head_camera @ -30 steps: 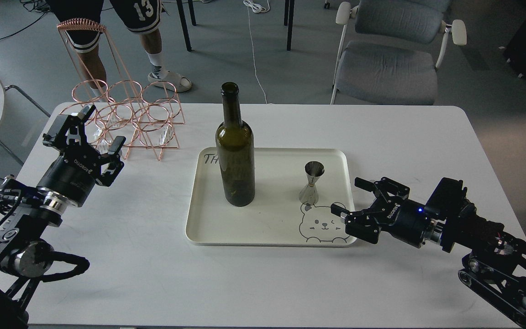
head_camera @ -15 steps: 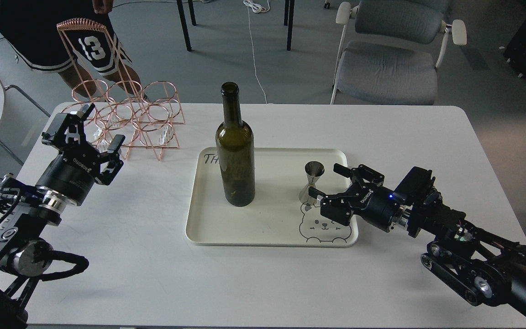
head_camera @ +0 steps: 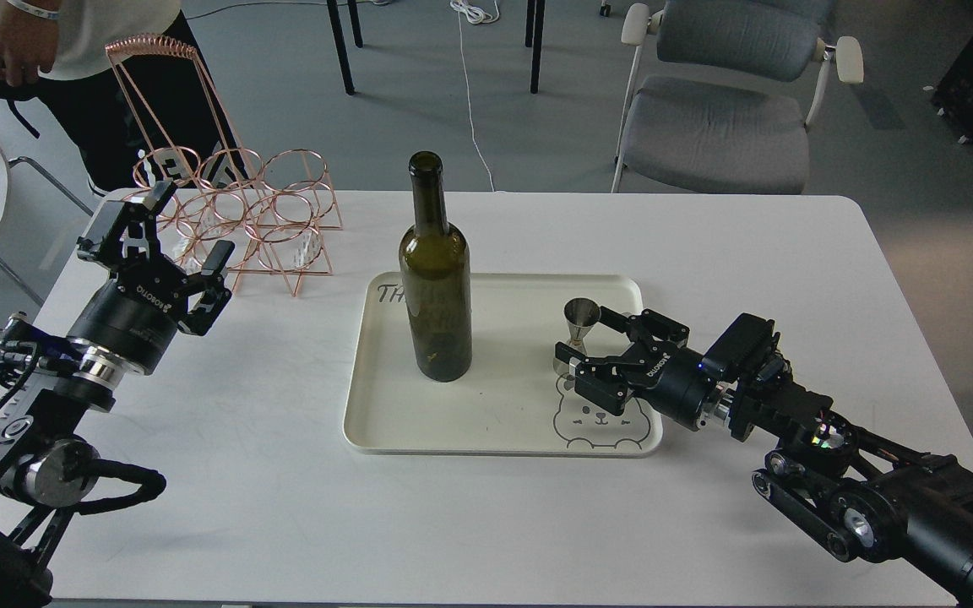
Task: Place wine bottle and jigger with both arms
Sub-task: 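Close the right gripper around the metal jigger, then lift the jigger and carry it off the tray, setting it on the table, then open the right gripper and raise it away from the jigger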
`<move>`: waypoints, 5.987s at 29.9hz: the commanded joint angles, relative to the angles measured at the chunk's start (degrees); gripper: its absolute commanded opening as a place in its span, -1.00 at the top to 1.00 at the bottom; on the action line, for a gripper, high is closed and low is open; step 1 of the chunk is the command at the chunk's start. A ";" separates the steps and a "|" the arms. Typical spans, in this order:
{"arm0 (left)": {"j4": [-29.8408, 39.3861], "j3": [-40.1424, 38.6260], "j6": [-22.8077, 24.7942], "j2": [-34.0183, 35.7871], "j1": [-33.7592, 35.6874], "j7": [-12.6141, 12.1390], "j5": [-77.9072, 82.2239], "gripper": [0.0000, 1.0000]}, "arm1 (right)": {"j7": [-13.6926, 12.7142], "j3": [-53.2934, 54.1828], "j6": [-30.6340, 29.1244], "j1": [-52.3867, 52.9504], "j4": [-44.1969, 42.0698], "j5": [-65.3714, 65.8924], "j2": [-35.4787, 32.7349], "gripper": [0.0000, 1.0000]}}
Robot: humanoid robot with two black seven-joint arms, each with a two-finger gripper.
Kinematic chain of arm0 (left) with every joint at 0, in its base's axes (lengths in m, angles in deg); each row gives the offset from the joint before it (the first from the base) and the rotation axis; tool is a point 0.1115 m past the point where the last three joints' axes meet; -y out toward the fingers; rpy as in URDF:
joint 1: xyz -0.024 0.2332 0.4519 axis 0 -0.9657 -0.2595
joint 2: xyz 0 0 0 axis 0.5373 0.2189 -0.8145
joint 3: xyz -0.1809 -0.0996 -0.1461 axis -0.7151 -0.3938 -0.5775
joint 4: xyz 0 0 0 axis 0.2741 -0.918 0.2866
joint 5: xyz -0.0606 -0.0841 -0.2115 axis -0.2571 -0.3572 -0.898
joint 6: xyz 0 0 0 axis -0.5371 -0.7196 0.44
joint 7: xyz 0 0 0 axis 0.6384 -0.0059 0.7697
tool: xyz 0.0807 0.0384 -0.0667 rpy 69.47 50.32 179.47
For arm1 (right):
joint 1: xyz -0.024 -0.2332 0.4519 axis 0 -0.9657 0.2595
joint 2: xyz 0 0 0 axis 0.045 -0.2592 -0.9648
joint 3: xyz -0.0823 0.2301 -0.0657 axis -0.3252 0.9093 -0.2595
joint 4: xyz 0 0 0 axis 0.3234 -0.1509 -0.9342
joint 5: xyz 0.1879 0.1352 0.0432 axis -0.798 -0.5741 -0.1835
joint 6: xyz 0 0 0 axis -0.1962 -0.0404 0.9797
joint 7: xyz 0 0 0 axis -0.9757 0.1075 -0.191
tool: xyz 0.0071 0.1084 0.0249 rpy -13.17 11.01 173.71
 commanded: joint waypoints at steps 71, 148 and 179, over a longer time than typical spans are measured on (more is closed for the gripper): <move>0.09 0.00 0.42 -0.16 1.40 0.09 -0.09 -0.97 | 0.00 12.48 9.69 -13.03 1.37 -8.11 -21.33 0.38; 1.32 0.00 0.86 0.89 1.84 0.09 0.00 -0.97 | 0.00 -0.09 0.44 -11.92 47.16 -69.41 -54.13 -0.92; 8.87 0.00 1.39 8.80 1.75 7.03 3.50 -0.97 | -5.41 -3.51 -46.31 9.73 11.74 -120.26 -25.99 -0.98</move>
